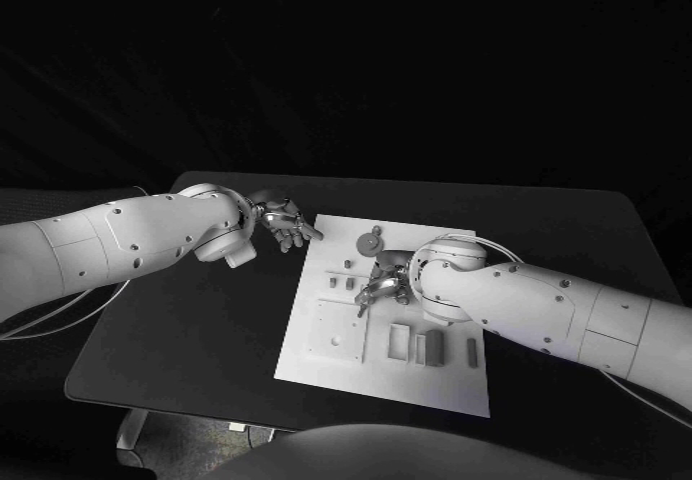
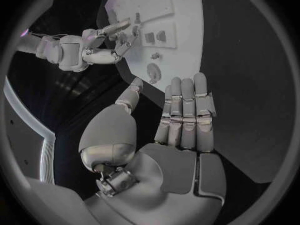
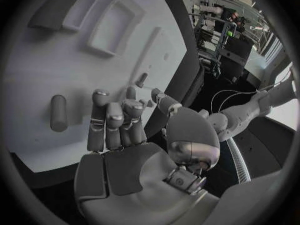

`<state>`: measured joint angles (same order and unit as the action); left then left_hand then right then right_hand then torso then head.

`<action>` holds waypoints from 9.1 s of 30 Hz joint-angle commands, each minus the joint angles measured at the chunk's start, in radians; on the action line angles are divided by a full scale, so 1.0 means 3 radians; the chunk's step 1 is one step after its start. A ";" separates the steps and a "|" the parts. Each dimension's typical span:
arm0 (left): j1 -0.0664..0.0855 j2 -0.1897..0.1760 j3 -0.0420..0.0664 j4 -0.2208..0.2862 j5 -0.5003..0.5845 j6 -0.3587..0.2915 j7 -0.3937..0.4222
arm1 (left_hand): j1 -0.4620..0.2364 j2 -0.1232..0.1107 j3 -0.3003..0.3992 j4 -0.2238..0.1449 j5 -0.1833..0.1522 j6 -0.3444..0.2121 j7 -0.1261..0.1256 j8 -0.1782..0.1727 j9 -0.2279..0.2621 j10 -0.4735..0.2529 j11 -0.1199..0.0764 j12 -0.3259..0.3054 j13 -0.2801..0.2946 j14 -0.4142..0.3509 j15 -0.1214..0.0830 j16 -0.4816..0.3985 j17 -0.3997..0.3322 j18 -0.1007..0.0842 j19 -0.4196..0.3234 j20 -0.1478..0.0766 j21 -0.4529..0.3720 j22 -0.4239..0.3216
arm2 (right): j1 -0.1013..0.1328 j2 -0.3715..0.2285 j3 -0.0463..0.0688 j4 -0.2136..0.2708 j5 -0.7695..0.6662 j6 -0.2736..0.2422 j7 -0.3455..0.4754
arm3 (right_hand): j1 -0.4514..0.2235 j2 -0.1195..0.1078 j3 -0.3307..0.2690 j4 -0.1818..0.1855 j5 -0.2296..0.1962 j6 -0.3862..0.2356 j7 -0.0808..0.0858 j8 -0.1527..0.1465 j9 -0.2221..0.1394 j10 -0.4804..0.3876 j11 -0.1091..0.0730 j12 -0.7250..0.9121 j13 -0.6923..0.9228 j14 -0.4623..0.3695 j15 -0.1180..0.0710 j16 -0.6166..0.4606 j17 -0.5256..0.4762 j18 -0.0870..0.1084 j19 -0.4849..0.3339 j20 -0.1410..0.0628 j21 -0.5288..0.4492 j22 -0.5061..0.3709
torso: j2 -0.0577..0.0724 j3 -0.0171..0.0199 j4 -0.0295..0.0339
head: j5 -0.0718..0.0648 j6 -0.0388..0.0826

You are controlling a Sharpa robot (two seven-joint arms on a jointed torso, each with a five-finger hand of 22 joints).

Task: Assemble the parts on the task board

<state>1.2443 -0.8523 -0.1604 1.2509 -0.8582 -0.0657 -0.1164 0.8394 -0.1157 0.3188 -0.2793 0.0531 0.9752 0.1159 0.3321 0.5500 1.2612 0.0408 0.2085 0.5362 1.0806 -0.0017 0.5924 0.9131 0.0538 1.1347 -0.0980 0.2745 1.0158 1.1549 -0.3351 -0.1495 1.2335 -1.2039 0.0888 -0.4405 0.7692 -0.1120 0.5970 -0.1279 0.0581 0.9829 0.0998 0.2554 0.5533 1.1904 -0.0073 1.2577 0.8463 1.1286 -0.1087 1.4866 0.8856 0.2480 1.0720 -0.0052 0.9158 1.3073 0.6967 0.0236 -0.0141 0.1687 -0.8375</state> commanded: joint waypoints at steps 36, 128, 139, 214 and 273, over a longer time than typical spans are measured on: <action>0.0027 0.0011 0.0002 0.0041 0.0009 0.0031 -0.0009 | -0.0023 0.0034 0.0017 0.0005 -0.0010 0.0032 0.0003 -0.0023 0.0006 -0.0017 0.0003 -0.0016 0.0011 -0.0012 0.0008 0.0021 -0.0004 0.0066 -0.0010 0.0003 -0.0014 0.0008 | -0.0003 0.0140 -0.0036 -0.0172 -0.0124 0.0165 0.0015 | -0.0010 0.0198 0.0003 -0.0269 -0.0017 0.0113 -0.0028 0.0065 0.0028 0.0015 -0.0045 0.0014 0.0010 0.0008 -0.0037 0.0025 0.0003 0.0046 -0.0007 -0.0016 0.0039 0.0060 | 0.0002 0.0002 -0.0002 | 0.0002 -0.0029; 0.0047 -0.0017 0.0001 0.0052 0.0010 0.0015 -0.0020 | -0.0001 0.0046 0.0030 -0.0015 -0.0010 0.0035 0.0004 -0.0030 0.0009 -0.0012 0.0003 -0.0026 0.0027 -0.0011 0.0007 0.0025 -0.0006 0.0065 -0.0006 0.0003 -0.0019 0.0021 | 0.0000 -0.0131 -0.0096 0.0141 -0.0427 -0.0452 0.0421 | 0.0858 0.0345 0.0167 -0.0556 0.0084 0.0258 -0.0079 0.0166 0.0116 0.0115 -0.0093 -0.0012 -0.0007 0.0034 -0.0042 0.0041 -0.0013 0.0046 -0.0027 0.0001 0.0083 0.0058 | -0.0005 0.0005 -0.0011 | 0.0009 -0.0043; 0.0047 -0.0044 -0.0002 0.0133 0.0324 -0.0063 -0.0002 | 0.0038 0.0079 0.0045 -0.0026 -0.0008 0.0028 0.0008 -0.0039 0.0009 -0.0014 0.0004 -0.0035 0.0036 -0.0013 0.0007 0.0024 -0.0010 0.0064 -0.0008 0.0003 -0.0025 0.0026 | 0.0001 -0.0358 -0.0076 0.0324 -0.0253 -0.0785 0.0673 | 0.0862 0.0345 0.0174 -0.0556 0.0089 0.0268 -0.0083 0.0171 0.0120 0.0119 -0.0097 -0.0016 -0.0010 0.0037 -0.0045 0.0039 -0.0016 0.0046 -0.0023 0.0000 0.0083 0.0056 | -0.0002 0.0013 -0.0013 | 0.0006 -0.0011; 0.0043 0.0040 -0.0253 0.0810 0.2610 0.0365 0.0174 | 0.0167 0.0542 0.0243 0.0023 -0.0014 -0.0358 0.0129 -0.0256 -0.0153 -0.0161 0.0097 -0.0239 0.0130 -0.0169 0.0070 0.0069 0.0015 0.0061 -0.0081 0.0065 -0.0168 0.0176 | -0.0003 -0.0827 0.0065 0.0687 -0.0004 -0.1751 0.1454 | 0.0908 0.0320 0.0209 -0.0557 0.0102 0.0300 -0.0098 0.0181 0.0131 0.0145 -0.0114 -0.0035 -0.0019 0.0070 -0.0087 0.0027 -0.0030 0.0046 0.0023 -0.0025 0.0093 0.0046 | -0.0001 0.0012 -0.0007 | -0.0057 0.0228; 0.0043 0.0010 -0.0253 0.0846 0.2007 0.0269 0.0385 | 0.0643 0.0837 0.0725 -0.0038 -0.0014 -0.0029 0.0056 -0.0074 -0.0104 0.0036 0.0011 -0.0209 0.0168 -0.0135 0.0052 0.0128 0.0034 0.0031 -0.0075 0.0048 -0.0152 0.0332 | -0.0002 -0.0943 0.0064 0.0669 0.0968 -0.1756 0.1632 | 0.0609 0.0075 -0.0265 -0.0539 0.0006 -0.0518 0.0207 -0.0275 -0.0104 -0.0128 0.0180 -0.0134 -0.0050 -0.0074 0.0163 -0.0032 -0.0023 0.0046 -0.0080 0.0053 0.0004 0.0024 | -0.0002 0.0012 -0.0004 | -0.0052 0.0221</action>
<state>1.2566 -0.8500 -0.2372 1.5010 -0.1725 0.0202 -0.0372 1.0357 0.1252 0.5293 -0.2913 0.0494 0.9576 0.1338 0.3060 0.5173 1.2650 0.0443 0.1424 0.5859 1.0344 0.0160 0.6274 0.9225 0.0535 1.1112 -0.0786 0.2280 1.1139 1.1547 -0.6144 -0.1305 1.4372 -1.0375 -0.4543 0.0215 0.9585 -0.0897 0.5219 -0.2896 0.0619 0.8332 0.1603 0.1761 0.5229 1.1561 0.0447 1.2159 0.8326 1.1077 -0.0626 1.4812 0.8774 0.2424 1.0501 0.0054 0.9214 1.3073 0.6961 0.0267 -0.0158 0.1527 -0.7708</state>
